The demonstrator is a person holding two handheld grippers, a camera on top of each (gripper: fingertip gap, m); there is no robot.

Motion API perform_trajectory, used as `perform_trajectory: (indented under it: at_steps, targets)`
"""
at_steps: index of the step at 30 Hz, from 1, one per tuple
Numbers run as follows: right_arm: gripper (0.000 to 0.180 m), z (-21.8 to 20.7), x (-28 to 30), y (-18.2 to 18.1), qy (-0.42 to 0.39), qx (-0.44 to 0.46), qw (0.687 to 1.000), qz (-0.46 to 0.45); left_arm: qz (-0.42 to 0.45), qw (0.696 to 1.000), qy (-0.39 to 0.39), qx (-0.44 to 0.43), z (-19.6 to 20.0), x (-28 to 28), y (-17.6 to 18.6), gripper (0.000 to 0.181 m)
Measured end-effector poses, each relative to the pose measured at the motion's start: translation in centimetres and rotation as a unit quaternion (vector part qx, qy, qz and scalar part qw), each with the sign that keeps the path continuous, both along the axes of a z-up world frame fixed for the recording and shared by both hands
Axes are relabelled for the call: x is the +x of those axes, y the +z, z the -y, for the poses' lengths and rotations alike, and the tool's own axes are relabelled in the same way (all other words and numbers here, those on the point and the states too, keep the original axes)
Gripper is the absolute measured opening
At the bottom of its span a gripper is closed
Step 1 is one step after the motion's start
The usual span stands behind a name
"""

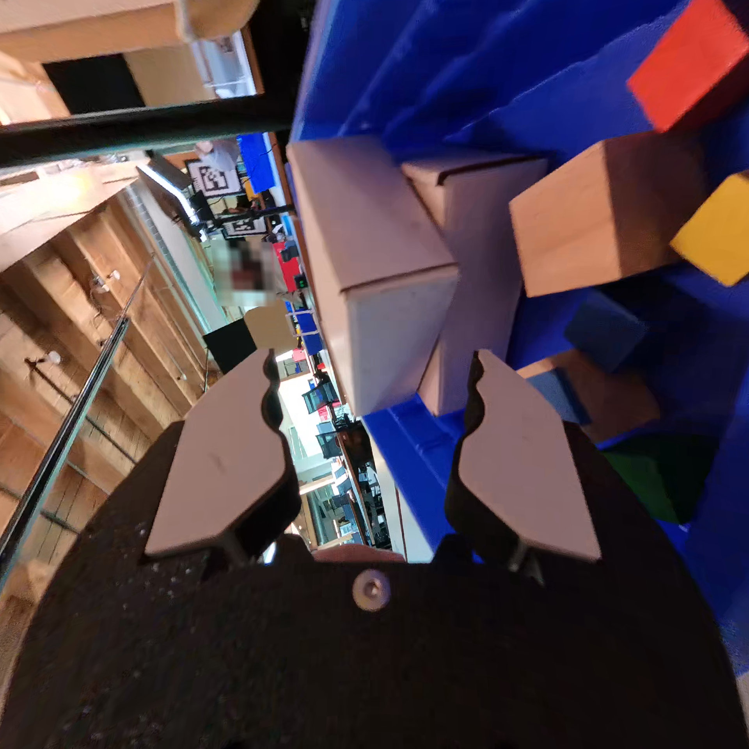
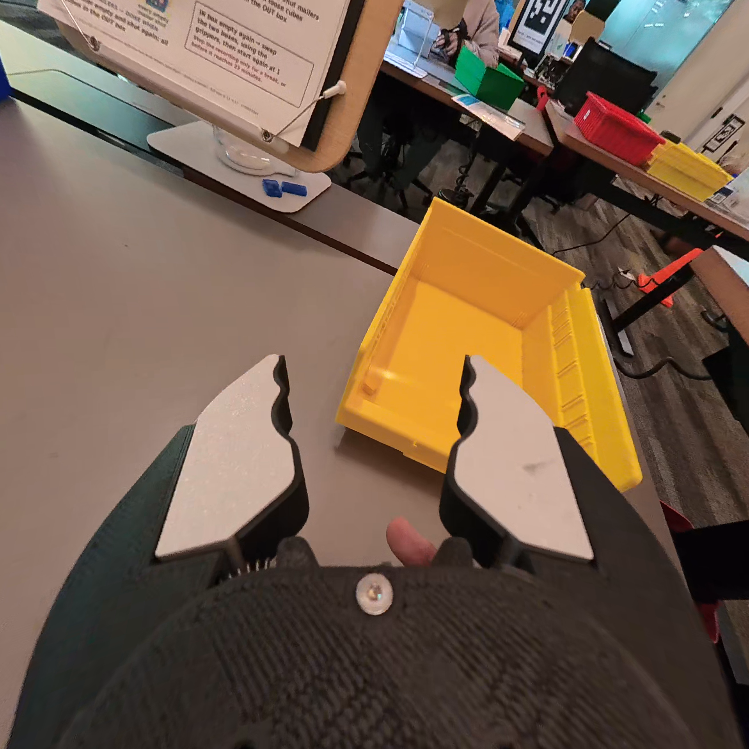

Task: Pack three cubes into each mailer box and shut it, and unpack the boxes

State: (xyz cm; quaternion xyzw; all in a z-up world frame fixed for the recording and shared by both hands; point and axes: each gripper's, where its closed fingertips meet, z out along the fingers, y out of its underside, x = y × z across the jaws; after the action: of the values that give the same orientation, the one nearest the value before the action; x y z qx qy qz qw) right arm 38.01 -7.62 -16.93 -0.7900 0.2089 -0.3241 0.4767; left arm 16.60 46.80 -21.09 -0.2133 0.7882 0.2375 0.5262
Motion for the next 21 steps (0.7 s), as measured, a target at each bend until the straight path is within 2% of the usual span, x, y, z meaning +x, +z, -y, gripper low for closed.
perform_trajectory:
  at_steps: [5, 8, 11, 14, 17, 21]
  targets:
    - [0.081, 0.6, 0.2, -0.6, -0.005, -0.01, 1.0, -0.002, -0.028, 0.999, 0.022, -0.013, -0.8, 1.5, -2.3, 0.089]
    - [0.081, 1.1, 0.5, -0.9, -0.009, -0.015, 1.0, -0.003, 0.006, 1.0, 0.002, 0.029, -0.7, 2.9, -1.5, 0.086]
    - [0.081, 1.6, 0.6, -1.1, -0.013, -0.014, 1.0, -0.007, 0.029, 0.999, -0.009, 0.045, -0.2, 3.5, -1.5, 0.064]
    - [0.081, 2.1, 0.6, -1.1, -0.015, -0.018, 1.0, -0.006, 0.043, 0.998, -0.002, 0.041, -0.1, 3.4, -1.5, 0.063]
    - [0.08, 2.5, 0.7, -1.0, -0.018, -0.019, 1.0, -0.005, 0.068, 0.997, 0.01, 0.033, 0.0, 2.9, -0.1, 0.063]
    - [0.08, 2.0, 0.1, -0.2, 0.0, -0.01, 1.0, 0.005, 0.108, 0.994, 0.007, 0.005, 1.7, 2.3, 4.8, 0.062]
